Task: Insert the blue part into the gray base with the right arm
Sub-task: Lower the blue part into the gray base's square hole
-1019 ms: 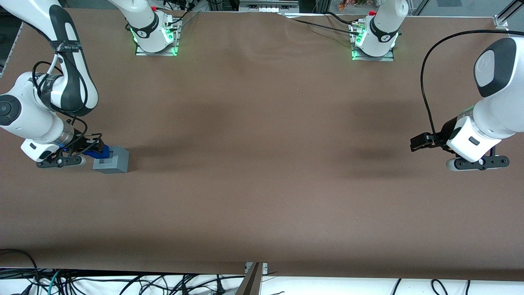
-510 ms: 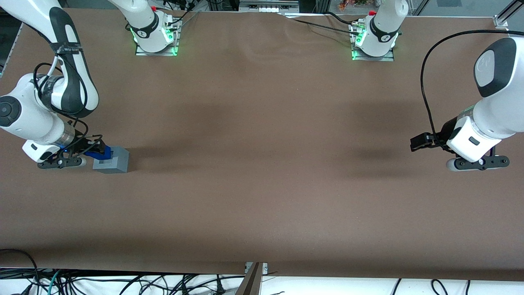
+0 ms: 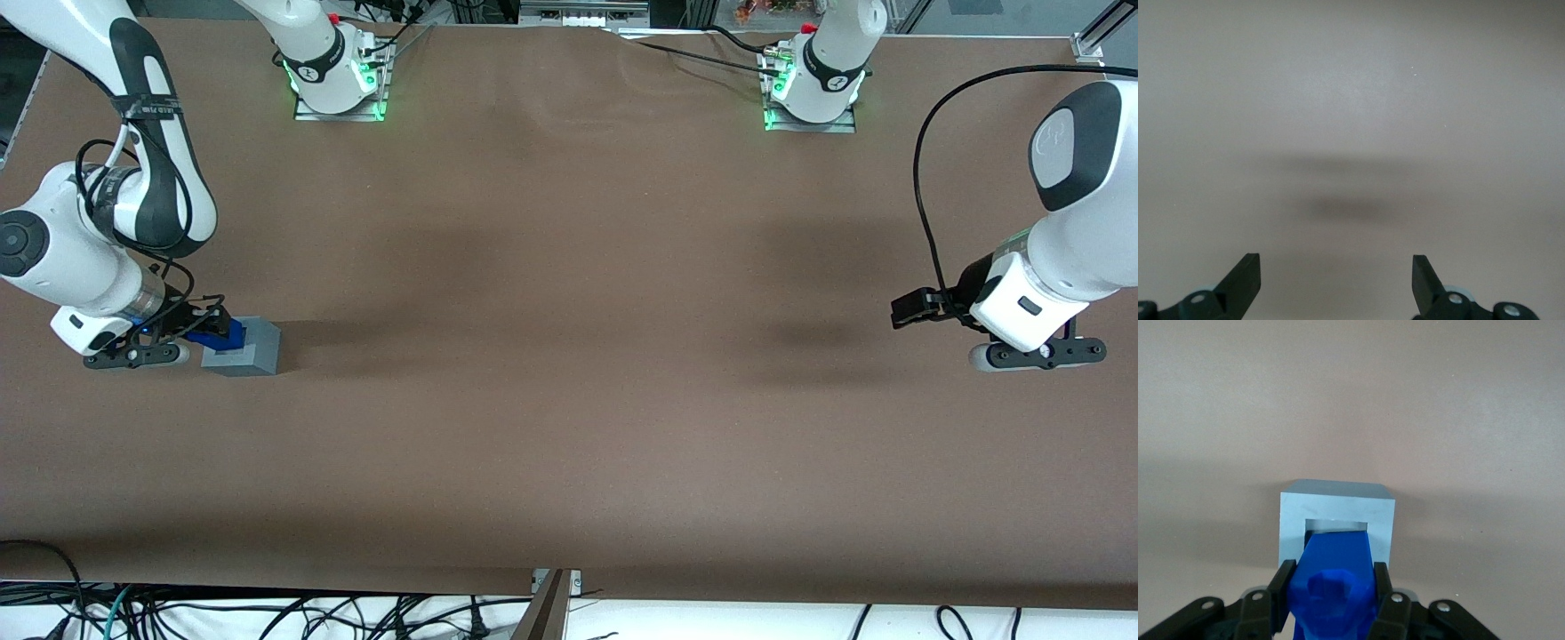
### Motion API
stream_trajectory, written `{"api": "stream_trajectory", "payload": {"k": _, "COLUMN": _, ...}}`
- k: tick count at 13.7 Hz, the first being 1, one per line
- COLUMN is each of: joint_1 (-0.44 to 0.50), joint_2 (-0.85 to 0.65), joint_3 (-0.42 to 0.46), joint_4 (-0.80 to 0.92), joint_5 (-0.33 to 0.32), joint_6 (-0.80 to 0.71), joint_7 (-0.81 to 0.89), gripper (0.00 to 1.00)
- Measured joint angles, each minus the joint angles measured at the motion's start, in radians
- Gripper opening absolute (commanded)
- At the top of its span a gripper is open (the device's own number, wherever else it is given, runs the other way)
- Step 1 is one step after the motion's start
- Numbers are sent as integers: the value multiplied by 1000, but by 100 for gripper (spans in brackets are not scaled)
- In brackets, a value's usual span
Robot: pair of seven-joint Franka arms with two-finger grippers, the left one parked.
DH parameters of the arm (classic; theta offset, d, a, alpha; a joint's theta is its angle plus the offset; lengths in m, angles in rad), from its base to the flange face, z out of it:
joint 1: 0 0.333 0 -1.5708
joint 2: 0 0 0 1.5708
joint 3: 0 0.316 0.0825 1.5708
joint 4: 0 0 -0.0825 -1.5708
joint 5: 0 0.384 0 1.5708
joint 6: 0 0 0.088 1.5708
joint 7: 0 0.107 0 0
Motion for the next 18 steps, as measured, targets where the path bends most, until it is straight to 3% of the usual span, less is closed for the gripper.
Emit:
{"api": "stream_trajectory", "payload": {"k": 17, "joint_1": 1, "joint_2": 35, "joint_3": 3, "joint_4": 10, "joint_5": 42, "joint_6": 25, "joint_7": 10, "gripper": 40}}
{"api": "stream_trajectory", "payload": {"k": 18, "joint_1": 1, "joint_2": 35, "joint_3": 3, "joint_4": 10, "joint_5": 42, "joint_6": 25, "joint_7": 10, "gripper": 50}}
